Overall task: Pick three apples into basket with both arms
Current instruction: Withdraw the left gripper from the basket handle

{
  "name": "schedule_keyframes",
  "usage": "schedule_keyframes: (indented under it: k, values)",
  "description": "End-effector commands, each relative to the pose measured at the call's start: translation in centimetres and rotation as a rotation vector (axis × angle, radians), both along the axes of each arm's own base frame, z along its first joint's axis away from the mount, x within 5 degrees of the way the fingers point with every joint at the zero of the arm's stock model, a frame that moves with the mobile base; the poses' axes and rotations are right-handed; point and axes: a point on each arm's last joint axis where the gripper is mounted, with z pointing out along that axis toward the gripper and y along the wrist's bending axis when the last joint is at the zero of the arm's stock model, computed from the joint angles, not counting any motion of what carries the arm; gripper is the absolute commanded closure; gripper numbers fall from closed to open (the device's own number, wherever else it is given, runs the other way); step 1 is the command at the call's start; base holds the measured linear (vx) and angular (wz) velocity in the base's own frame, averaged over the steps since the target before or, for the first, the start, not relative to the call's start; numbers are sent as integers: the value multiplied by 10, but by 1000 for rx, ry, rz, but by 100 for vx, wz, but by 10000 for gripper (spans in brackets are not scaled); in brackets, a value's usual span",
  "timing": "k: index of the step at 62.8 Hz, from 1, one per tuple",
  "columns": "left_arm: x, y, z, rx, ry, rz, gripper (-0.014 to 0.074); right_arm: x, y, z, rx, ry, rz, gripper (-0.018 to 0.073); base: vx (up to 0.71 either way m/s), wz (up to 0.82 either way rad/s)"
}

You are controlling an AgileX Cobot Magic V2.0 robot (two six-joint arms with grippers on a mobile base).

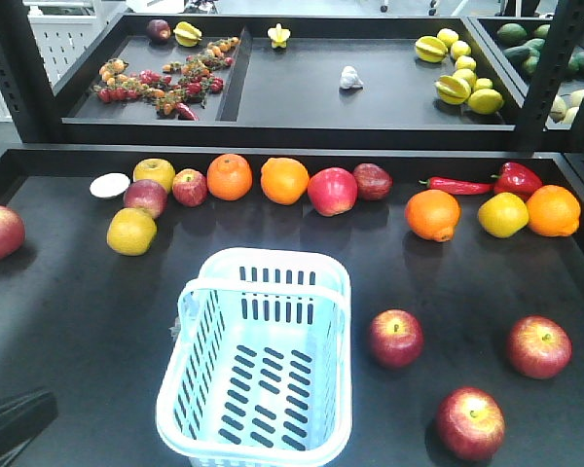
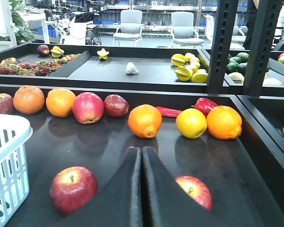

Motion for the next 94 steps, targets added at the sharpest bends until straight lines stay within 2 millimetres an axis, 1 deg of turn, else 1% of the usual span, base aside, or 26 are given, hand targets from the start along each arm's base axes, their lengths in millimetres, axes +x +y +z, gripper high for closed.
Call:
schedule_keyframes:
  k: [1,53,57,61,65,71,74,77,82,88,94]
  values:
    - [1,-1,9,-10,-19,3,603,-1,0,4,-17,-83,-2,569,0,0]
    - [1,0,9,-9,-16,7,602,-1,0,5,-16,-94,-2,569,0,0]
    - [1,-1,9,-10,-17,6,602,-1,0,8,26,-110,-1,569,0,0]
    - [1,-1,9,-10,-17,6,602,-2,0,15,83,-126,0,569,0,0]
    - [1,-1,9,-10,-17,6,602,-3,0,24,97,-143,2,569,0,0]
    - [1,-1,9,-10,-17,6,602,-3,0,46,95,-123,4,569,0,1]
    - [1,-1,9,-10,-17,6,602,-1,1,55,94,-70,4,569,0,0]
    - [1,-1,9,-10,-17,6,602,1,1,69,95,-28,5,569,0,0]
    - [1,-1,9,-10,-17,6,602,8,2,85,96,88,5,569,0,0]
    - [1,-1,9,-10,-17,6,602,15,3,98,103,236,5,569,0,0]
    - [1,-1,9,-10,-17,6,602,22,3,105,94,358,2,569,0,0]
